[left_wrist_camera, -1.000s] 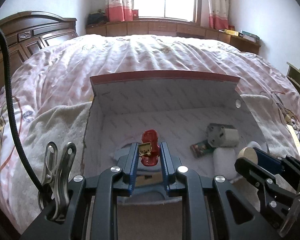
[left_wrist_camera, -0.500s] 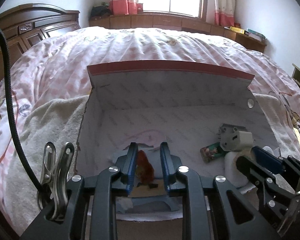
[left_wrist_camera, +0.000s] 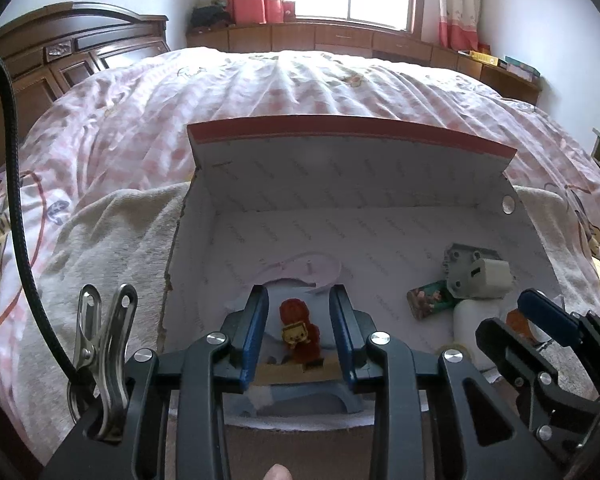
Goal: Organize rigid objects
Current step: 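Carry the red figurine and wooden disc into the box and release both, then withdraw both open grippers from the box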
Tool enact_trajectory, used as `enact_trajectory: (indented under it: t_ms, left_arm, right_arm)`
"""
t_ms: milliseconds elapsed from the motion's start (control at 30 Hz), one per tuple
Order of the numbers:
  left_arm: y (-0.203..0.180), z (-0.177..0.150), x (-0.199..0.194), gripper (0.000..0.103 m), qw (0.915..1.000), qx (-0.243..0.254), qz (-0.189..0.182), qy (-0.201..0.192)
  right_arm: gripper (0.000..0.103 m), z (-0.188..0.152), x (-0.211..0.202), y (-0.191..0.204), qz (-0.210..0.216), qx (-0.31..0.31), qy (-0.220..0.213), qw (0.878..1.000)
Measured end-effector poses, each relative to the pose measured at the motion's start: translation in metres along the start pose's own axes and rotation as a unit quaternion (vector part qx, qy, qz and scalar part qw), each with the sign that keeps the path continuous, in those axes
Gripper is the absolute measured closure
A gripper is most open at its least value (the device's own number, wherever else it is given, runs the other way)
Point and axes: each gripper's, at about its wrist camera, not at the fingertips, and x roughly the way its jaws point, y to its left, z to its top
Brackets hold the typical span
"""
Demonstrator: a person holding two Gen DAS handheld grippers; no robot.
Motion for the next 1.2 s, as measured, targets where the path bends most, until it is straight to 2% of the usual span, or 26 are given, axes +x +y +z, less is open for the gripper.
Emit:
enact_trajectory:
  t_ms: [567, 1200]
  left_arm:
    - [0.002, -0.016, -0.036, 0.070, 0.9999, -0.002, 0.008, -0.006]
    - [0.000, -0.061, -0.061, 0.070, 0.9999, -0.002, 0.004, 0.015]
  right_arm:
    - [0.046, -0.012, -0.030, 0.008, 0.006, 0.009, -0.012, 1.000]
    - [0.046, -0.052, -0.052, 0.010, 0.000, 0.027, 0.021, 0.999]
